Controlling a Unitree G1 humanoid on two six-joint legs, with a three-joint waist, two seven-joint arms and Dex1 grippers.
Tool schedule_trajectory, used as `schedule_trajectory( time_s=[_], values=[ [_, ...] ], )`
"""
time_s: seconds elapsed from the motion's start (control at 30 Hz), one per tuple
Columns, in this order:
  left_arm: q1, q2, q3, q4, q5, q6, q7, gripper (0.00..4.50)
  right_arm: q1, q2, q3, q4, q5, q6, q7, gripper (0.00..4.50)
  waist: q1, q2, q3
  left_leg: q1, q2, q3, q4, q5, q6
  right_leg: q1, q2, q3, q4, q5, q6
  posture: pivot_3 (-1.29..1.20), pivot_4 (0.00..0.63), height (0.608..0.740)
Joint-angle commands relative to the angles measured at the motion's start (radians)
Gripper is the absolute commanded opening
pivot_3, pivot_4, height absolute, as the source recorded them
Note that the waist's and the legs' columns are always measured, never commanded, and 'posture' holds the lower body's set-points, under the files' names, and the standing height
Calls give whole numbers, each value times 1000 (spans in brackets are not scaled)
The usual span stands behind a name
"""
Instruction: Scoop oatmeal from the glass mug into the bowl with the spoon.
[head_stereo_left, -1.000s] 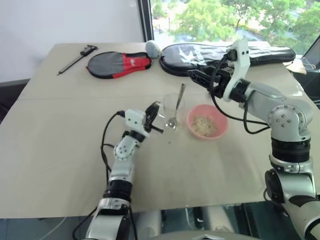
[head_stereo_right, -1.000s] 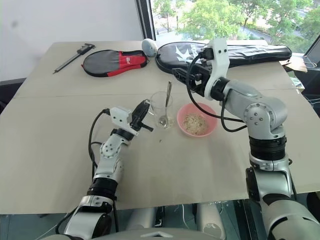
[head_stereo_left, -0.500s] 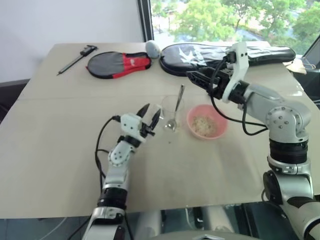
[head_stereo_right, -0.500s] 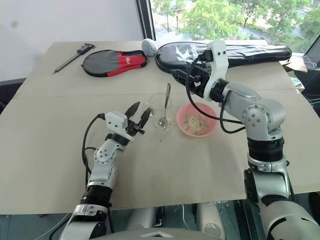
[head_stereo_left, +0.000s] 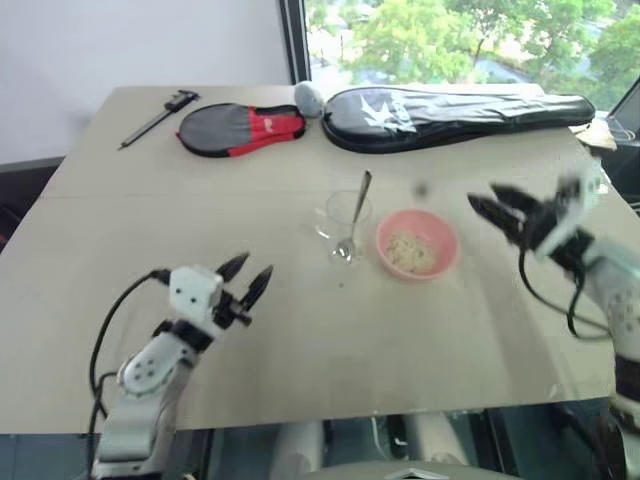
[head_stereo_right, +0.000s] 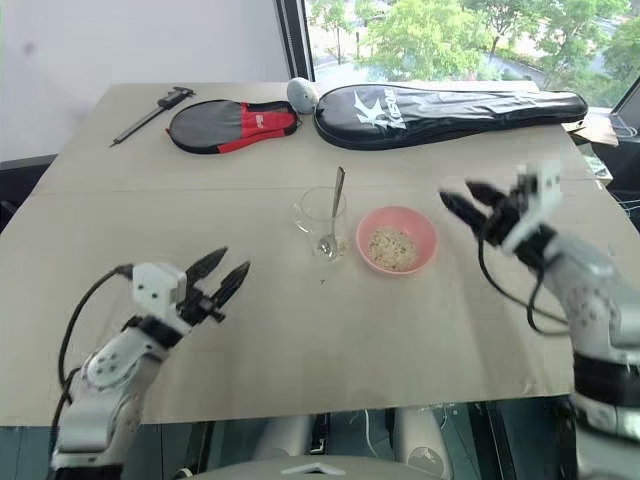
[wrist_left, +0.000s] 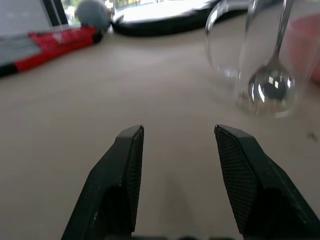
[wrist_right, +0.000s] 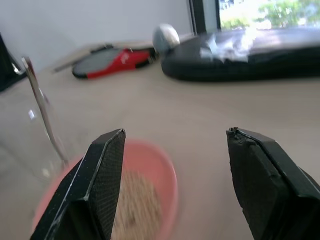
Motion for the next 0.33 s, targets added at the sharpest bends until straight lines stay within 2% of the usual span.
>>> schedule_trajectory(
  time_s=[0.03, 0.13, 0.33],
  values=[
    [66, 0, -25, -92, 25, 18, 3, 2361, 190, -60, 9, -34, -124, -230, 199, 3266, 2, 0, 0, 0, 0, 0, 0, 0, 0, 1, 0, 0, -1, 0, 0, 0, 150, 740],
    [107, -19, -27, -132, 24, 26, 21, 2361, 284, -49, 16, 19, -177, -348, 263, 3266, -1, 0, 0, 3, 0, 1, 1, 0, 0, 2, 0, 2, -1, 0, 0, 0, 150, 740],
    [168, -51, -43, -165, 61, 10, 47, 2361, 330, -37, 14, 116, -215, -457, 324, 3266, -6, 0, 0, 21, 2, 2, 0, 0, 0, 15, 2, 7, 0, -5, 0, 0, 150, 740]
  ],
)
